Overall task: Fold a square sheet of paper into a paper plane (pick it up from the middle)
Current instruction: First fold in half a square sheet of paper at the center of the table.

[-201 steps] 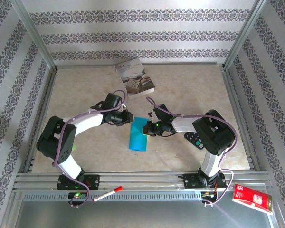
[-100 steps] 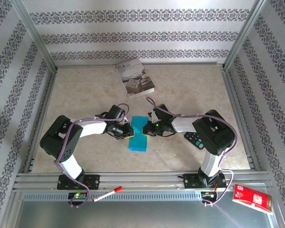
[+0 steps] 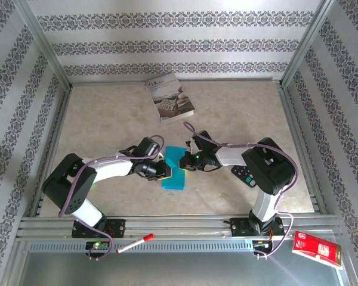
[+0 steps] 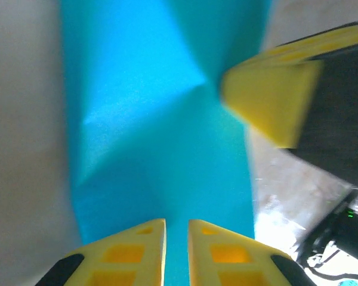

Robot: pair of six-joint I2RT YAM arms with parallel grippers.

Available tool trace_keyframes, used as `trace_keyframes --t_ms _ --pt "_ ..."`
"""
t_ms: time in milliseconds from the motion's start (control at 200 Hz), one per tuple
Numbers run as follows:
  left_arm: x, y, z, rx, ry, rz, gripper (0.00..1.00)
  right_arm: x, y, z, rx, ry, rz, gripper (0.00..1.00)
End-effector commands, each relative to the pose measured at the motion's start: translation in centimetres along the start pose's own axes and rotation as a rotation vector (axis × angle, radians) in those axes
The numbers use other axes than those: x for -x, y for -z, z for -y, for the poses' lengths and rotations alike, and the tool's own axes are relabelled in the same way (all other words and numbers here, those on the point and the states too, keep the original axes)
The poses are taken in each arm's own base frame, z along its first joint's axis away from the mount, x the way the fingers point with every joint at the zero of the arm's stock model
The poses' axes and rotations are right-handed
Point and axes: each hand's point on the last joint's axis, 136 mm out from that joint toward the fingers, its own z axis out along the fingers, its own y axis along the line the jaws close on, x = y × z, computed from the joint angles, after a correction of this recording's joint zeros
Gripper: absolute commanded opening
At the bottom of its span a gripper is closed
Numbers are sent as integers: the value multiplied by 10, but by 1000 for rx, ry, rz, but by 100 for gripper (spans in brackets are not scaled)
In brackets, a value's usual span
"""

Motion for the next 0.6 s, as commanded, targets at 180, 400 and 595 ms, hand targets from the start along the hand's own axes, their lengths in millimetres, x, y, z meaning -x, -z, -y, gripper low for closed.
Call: trace_keyframes --t_ms 180,400,595 --pt "-20 13 -35 73 46 -13 16 -53 1 105 -375 -154 -114 0" --pt "-24 15 -1 -55 40 14 18 -54 2 106 -376 -157 -113 0" --pt "-34 0 -33 45 86 -44 17 -53 1 105 -374 -154 -112 0"
